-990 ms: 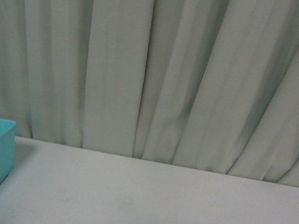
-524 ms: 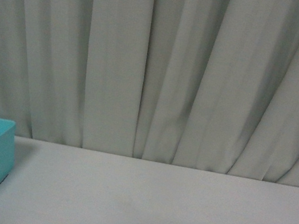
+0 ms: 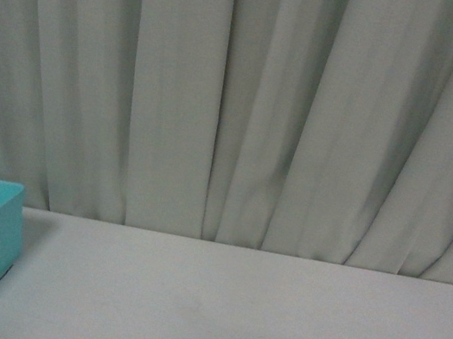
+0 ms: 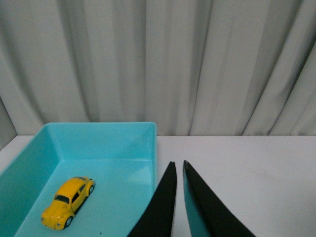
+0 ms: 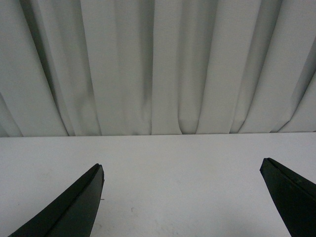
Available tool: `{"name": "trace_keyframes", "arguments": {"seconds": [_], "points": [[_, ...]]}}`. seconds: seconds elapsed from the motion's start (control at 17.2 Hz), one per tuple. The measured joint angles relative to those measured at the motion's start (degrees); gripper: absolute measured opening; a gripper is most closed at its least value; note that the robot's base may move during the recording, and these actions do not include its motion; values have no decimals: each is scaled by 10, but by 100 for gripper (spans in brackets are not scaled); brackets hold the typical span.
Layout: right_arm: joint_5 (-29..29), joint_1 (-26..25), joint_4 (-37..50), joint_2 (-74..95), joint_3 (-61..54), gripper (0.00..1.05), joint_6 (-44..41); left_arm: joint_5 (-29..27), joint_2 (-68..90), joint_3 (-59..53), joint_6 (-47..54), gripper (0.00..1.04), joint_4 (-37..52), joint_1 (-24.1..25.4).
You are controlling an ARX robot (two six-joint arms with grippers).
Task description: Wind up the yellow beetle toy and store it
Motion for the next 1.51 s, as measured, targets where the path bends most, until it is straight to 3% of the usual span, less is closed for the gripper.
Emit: {"name": "trace_keyframes", "arguments": {"seconds": [0.47, 1.51], "points": [[0, 0, -1, 0, 0, 98, 0, 0, 0, 0, 0, 100, -1, 0], [0, 0, -1, 0, 0, 98, 0, 0, 0, 0, 0, 98, -2, 0]]}}
